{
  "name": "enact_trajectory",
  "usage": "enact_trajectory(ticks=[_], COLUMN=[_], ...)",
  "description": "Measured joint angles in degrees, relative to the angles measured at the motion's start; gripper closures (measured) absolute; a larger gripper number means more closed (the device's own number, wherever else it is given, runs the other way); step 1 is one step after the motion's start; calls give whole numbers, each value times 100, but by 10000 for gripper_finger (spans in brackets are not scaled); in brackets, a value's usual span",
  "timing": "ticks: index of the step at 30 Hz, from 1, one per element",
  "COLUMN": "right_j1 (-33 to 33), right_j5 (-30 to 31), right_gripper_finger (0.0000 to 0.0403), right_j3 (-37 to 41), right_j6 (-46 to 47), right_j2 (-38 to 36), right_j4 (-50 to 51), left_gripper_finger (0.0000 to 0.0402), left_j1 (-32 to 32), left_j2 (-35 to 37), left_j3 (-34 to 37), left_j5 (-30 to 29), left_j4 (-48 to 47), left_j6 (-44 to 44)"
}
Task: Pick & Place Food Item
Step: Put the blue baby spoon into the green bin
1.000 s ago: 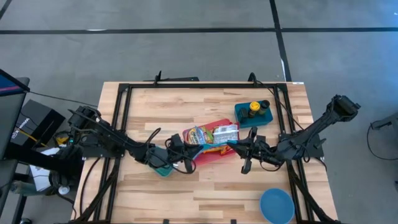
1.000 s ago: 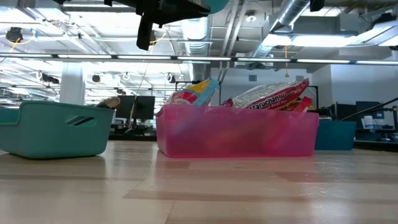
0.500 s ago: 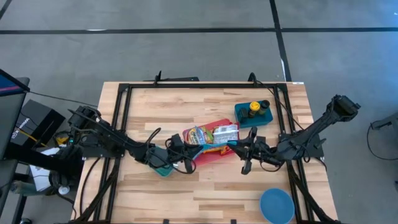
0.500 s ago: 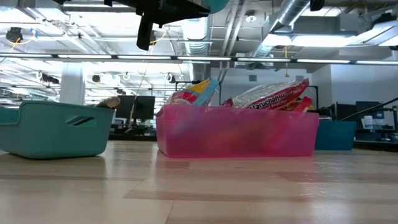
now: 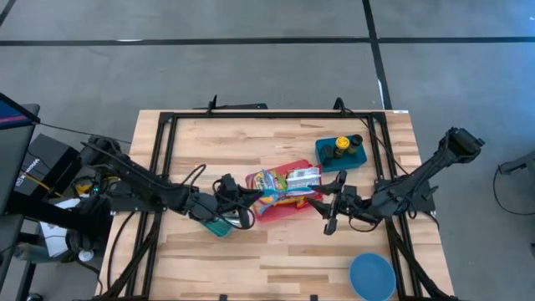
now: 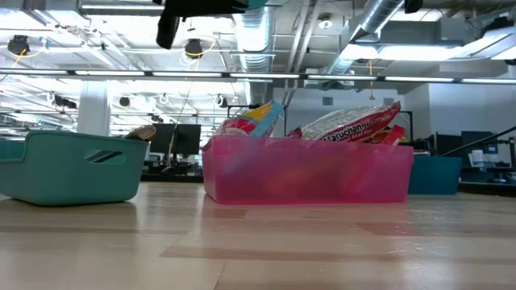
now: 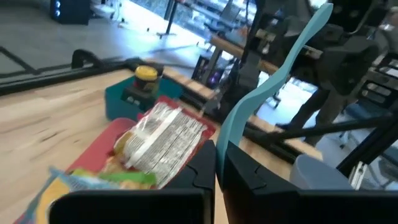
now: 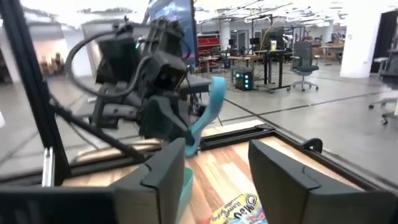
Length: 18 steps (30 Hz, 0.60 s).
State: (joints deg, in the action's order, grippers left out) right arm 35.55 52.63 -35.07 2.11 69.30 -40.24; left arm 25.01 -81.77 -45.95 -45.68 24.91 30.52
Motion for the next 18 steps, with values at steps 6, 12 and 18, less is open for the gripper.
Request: enact_trajectory(ticks=[6,12,18], right_j1=[264,518,602], right_j5=[10,219,310], right_gripper_finger=[209,216,231], right_j3=[0,0,0], right_j6=[-211,-205,228], right_j2=[0,0,0], right_j4=[305,889,1465], left_gripper_finger=[400,400,399], left_j1=[63,85,85], left_j2=[478,903,1209], left_j3=[0,0,0], left_j5=[151,881,1896], left_j4=[-1075,-2086,-3128], left_j6=[461,1057,1627])
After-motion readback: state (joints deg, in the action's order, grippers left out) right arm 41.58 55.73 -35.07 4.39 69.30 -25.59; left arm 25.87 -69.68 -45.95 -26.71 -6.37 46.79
